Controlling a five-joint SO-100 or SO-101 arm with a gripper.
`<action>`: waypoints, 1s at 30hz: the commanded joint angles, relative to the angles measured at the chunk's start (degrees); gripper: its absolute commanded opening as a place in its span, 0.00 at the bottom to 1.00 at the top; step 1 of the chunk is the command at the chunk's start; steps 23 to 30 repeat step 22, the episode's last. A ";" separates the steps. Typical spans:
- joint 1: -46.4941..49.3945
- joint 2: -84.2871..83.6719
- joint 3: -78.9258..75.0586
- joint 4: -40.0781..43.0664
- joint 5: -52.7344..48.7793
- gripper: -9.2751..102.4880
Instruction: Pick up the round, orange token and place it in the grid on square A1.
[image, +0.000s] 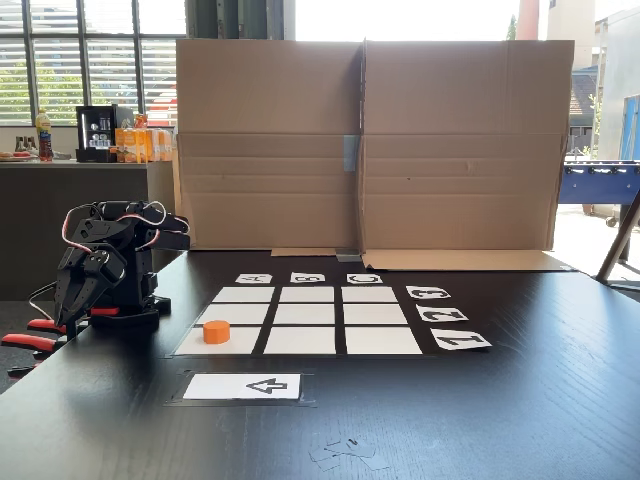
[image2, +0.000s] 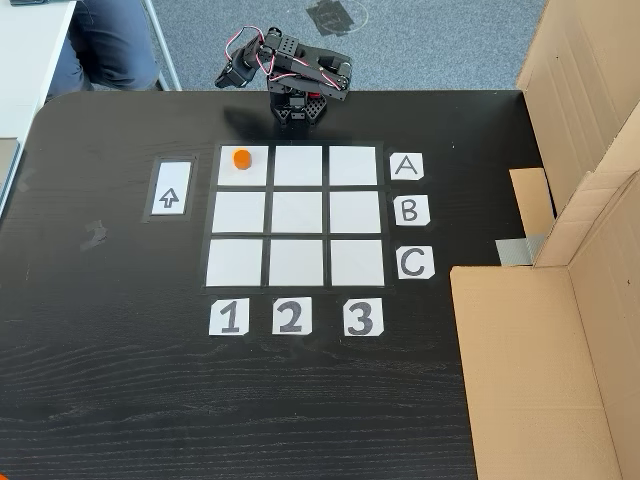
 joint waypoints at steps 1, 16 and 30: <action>1.85 0.35 0.09 -0.79 -0.35 0.08; 0.53 -0.09 0.09 -0.79 -0.44 0.08; 0.70 -0.09 0.09 -0.79 -0.44 0.08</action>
